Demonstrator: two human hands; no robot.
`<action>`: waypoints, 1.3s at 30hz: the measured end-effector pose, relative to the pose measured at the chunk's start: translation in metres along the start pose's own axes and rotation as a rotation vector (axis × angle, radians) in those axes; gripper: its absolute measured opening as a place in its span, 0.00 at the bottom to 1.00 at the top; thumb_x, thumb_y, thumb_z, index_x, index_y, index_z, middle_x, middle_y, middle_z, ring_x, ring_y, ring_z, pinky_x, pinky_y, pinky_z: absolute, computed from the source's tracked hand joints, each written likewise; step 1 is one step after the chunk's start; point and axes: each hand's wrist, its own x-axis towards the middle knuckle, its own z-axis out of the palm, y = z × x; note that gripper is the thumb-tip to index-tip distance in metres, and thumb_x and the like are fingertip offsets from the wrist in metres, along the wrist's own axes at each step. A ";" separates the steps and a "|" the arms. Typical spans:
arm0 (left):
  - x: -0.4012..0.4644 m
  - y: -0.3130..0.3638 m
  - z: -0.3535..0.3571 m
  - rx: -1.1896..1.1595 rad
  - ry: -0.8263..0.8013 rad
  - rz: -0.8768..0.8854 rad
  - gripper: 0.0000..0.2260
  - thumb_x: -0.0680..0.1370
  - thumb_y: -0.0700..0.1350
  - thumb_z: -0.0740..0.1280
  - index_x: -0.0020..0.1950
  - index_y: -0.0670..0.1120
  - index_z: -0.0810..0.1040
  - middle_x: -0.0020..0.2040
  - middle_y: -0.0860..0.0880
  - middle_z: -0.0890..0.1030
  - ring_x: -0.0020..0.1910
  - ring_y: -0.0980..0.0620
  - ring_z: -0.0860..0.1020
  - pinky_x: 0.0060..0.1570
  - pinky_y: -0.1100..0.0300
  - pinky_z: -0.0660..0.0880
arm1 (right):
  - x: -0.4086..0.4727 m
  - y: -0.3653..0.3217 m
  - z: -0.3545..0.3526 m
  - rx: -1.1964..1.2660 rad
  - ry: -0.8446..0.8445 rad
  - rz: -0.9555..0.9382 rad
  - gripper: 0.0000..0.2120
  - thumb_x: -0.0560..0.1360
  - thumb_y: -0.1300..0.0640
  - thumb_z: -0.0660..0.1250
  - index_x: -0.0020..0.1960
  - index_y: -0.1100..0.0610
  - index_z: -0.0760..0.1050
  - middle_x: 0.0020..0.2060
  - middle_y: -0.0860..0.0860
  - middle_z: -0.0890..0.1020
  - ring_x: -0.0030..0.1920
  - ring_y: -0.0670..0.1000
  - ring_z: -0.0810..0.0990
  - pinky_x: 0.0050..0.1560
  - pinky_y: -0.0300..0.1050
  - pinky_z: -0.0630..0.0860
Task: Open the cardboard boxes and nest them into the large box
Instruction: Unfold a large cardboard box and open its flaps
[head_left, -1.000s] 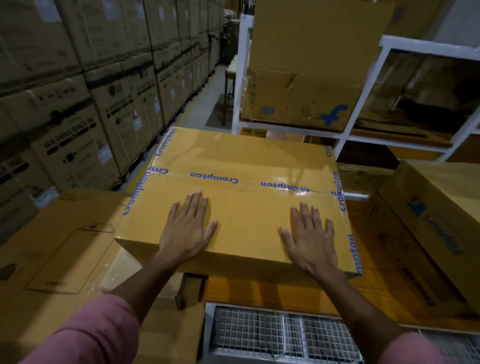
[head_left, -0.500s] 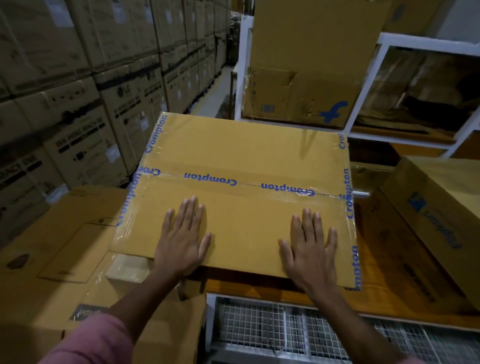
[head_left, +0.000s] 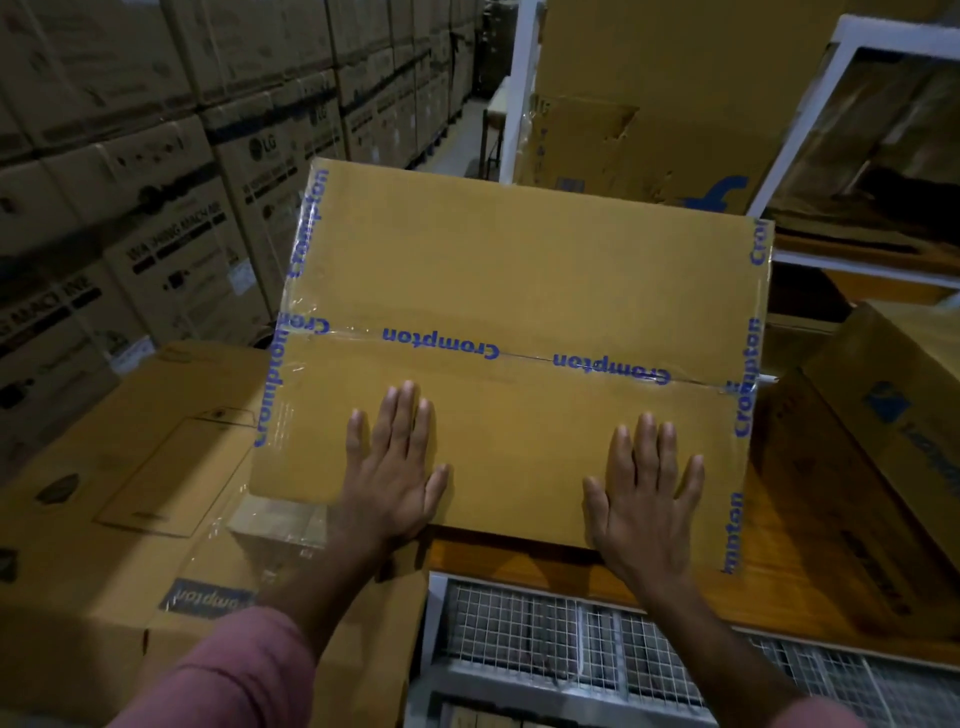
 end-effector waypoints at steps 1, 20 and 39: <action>0.002 0.000 0.003 0.004 0.012 0.004 0.36 0.81 0.59 0.57 0.82 0.41 0.52 0.83 0.40 0.49 0.82 0.41 0.50 0.75 0.32 0.53 | 0.002 0.000 0.003 0.003 0.004 0.002 0.35 0.82 0.40 0.49 0.81 0.60 0.56 0.82 0.59 0.50 0.82 0.62 0.48 0.75 0.74 0.49; 0.041 -0.013 0.075 0.008 0.122 0.012 0.36 0.81 0.61 0.56 0.81 0.40 0.55 0.82 0.38 0.54 0.81 0.38 0.55 0.74 0.31 0.54 | 0.042 0.001 0.065 -0.006 0.061 0.007 0.35 0.83 0.42 0.53 0.82 0.62 0.50 0.81 0.65 0.52 0.80 0.68 0.50 0.73 0.77 0.50; 0.014 -0.006 0.072 -0.239 -0.228 -0.129 0.31 0.83 0.60 0.52 0.81 0.43 0.57 0.81 0.39 0.58 0.81 0.39 0.54 0.75 0.36 0.56 | 0.032 -0.026 0.046 0.084 -0.280 -0.027 0.30 0.82 0.40 0.52 0.80 0.53 0.57 0.77 0.59 0.61 0.80 0.62 0.54 0.72 0.74 0.57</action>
